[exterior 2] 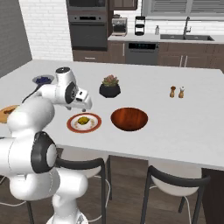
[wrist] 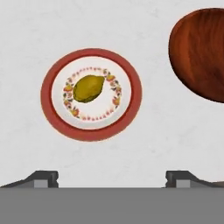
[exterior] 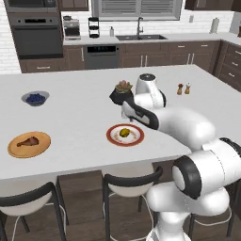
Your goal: Pick the chicken drumstick and lemon from their plates and place them in the bowl. Then put the bowl in the fridge.
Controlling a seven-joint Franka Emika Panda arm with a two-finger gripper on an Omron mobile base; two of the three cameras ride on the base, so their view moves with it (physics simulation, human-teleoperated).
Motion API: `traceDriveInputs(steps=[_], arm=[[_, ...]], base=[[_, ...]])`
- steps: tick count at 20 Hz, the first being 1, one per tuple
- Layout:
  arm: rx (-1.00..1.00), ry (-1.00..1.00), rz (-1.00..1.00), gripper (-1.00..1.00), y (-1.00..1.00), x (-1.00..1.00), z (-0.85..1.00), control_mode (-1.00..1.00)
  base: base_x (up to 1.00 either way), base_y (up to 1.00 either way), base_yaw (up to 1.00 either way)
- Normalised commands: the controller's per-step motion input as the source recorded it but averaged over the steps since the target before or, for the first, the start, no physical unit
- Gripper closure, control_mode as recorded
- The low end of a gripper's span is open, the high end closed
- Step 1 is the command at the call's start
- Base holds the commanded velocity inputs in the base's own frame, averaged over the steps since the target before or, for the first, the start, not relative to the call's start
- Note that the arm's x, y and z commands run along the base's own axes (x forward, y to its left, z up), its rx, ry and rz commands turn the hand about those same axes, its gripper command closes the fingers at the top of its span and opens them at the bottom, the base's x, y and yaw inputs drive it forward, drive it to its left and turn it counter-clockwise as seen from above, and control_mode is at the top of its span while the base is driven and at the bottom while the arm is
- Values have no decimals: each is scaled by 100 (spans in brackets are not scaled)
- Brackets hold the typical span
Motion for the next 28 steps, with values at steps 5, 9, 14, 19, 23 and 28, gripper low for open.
traceDriveInputs(steps=[5,9,14,19,23,28], arm=[[3,13,-23,-100,42,99,-78,-100],[1,24,-4,-100,1,23,-35,-100],[17,28,-16,-100,0,39,-55,-100],[9,2,-13,-100,2,48,-35,-100],[-5,-4,-10,-100,15,49,-29,-100],[-6,-1,-9,-100,27,42,-36,-100]], base=[[0,0,0],[0,0,0],[0,0,0],[0,0,0],[0,0,0],[0,0,0]])
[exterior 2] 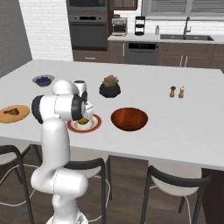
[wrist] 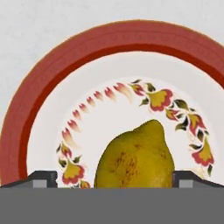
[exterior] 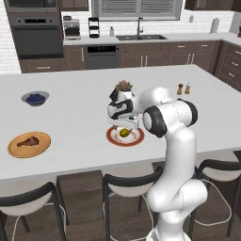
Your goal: Pick the chicken drumstick and lemon from their plates and place them in the bowl. Then put the bowl in the fridge.
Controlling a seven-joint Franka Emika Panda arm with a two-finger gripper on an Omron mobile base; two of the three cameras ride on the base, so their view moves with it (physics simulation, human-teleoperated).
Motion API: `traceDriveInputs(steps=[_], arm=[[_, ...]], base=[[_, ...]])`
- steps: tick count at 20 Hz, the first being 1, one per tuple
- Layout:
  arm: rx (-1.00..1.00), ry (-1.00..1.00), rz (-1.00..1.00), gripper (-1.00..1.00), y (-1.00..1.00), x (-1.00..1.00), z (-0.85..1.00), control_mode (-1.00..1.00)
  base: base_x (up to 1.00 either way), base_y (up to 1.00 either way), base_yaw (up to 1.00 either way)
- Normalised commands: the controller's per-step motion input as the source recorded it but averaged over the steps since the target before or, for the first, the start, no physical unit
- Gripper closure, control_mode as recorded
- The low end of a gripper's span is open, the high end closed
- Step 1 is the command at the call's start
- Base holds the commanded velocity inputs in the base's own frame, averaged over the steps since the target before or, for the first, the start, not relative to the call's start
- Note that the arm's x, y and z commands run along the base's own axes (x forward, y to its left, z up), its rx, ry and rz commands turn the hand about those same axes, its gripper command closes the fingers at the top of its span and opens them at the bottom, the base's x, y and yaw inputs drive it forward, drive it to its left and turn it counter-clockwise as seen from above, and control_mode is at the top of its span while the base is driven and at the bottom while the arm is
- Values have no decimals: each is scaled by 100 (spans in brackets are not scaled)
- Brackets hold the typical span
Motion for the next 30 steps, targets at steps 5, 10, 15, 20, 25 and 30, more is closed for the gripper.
traceDriveInputs(steps=[5,10,15,20,25,30], arm=[[-6,0,-2,-100,-6,-32,-64,-100],[-4,0,0,100,-13,-31,-48,-100],[4,-14,-1,100,-23,-21,28,-100],[11,-37,-18,100,-74,-35,100,-100],[2,-6,-26,100,-100,-14,76,-100],[-3,7,-33,100,-100,20,20,-100]], base=[[0,0,0],[0,0,0],[0,0,0],[0,0,0],[0,0,0],[0,0,0]])
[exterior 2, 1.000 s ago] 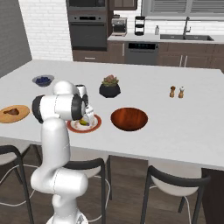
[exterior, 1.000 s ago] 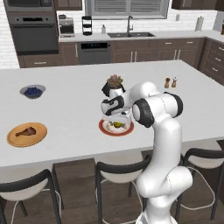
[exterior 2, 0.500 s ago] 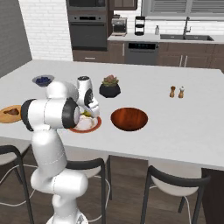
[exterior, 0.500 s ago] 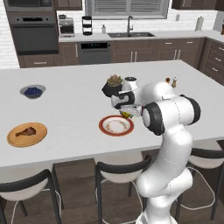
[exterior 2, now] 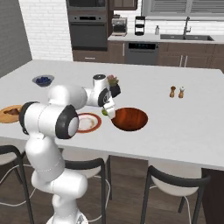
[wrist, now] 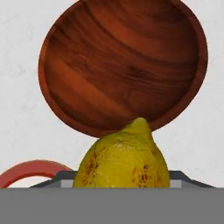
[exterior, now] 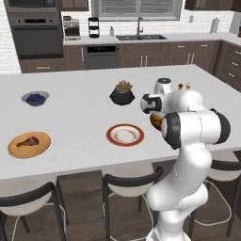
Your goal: Pick the chicken drumstick and lemon from their plates and place them in the bowl. Then put the bowl in the fridge.
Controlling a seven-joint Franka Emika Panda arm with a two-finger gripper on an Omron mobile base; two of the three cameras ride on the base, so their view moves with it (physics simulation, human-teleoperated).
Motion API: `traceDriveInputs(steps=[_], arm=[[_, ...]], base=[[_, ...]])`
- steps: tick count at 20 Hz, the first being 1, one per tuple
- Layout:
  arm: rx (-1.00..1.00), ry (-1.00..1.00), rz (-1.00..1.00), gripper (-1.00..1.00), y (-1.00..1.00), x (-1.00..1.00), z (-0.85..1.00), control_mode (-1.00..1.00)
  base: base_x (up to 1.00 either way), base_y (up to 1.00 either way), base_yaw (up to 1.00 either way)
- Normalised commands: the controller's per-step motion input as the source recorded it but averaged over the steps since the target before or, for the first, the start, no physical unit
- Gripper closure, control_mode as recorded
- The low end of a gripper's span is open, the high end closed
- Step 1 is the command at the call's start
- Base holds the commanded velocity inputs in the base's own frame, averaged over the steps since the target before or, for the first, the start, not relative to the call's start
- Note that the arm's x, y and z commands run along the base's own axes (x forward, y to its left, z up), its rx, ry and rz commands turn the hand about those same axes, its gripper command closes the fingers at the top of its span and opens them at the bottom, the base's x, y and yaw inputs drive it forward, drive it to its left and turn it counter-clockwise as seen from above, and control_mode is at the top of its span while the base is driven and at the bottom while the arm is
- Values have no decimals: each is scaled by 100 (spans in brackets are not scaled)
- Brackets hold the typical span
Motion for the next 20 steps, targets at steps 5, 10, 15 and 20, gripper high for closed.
traceDriveInputs(steps=[5,10,15,20], arm=[[-2,14,-10,100,-98,79,-29,-100],[-1,8,4,-100,-46,72,-63,-100],[-1,-8,1,-100,-5,11,-25,-100],[0,-2,0,-100,13,-22,43,-100]], base=[[0,0,0],[0,0,0],[0,0,0],[0,0,0]])
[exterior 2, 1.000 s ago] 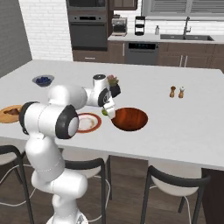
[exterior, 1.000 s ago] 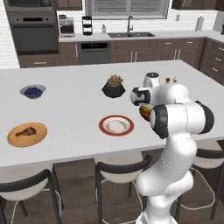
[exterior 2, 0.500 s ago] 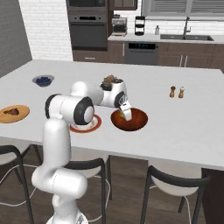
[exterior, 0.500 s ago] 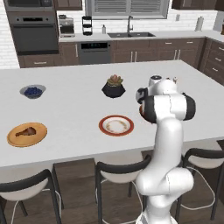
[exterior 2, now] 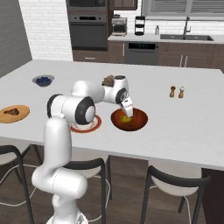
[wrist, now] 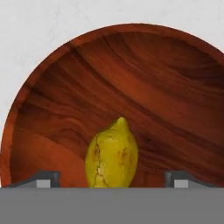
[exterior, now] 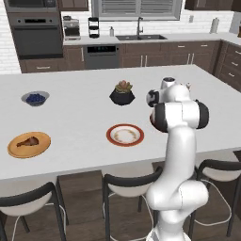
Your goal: Pick the chicken drumstick and lemon from their plates and place them in the bowl. Then put the bowl in the fridge.
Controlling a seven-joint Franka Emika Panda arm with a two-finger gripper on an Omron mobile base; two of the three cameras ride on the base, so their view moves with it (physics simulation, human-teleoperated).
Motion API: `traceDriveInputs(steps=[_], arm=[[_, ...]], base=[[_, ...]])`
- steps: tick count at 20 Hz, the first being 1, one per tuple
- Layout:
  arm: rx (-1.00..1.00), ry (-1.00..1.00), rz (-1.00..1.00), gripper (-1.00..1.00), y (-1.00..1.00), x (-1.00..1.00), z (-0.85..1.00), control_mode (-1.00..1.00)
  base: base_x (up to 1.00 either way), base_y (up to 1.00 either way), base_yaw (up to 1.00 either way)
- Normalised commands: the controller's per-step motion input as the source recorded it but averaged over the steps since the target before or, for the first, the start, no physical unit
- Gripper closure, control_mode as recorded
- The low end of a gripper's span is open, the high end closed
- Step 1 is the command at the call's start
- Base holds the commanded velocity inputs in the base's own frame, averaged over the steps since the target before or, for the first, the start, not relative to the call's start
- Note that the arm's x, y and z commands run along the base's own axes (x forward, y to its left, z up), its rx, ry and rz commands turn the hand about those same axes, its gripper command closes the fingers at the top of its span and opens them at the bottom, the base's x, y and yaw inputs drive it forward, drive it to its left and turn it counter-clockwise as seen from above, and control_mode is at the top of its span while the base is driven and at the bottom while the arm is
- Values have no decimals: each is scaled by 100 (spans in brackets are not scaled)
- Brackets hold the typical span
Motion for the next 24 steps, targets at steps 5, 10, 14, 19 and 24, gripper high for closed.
traceDriveInputs(steps=[5,10,14,19,24], arm=[[0,-5,0,-100,26,-87,93,-100],[0,-1,1,-100,70,-100,95,-100],[-3,-13,12,-100,59,-100,41,-100],[0,-35,15,-100,38,-95,9,-100],[-1,-10,20,-100,88,-77,0,-100]], base=[[0,0,0],[0,0,0],[0,0,0],[0,0,0],[0,0,0]])
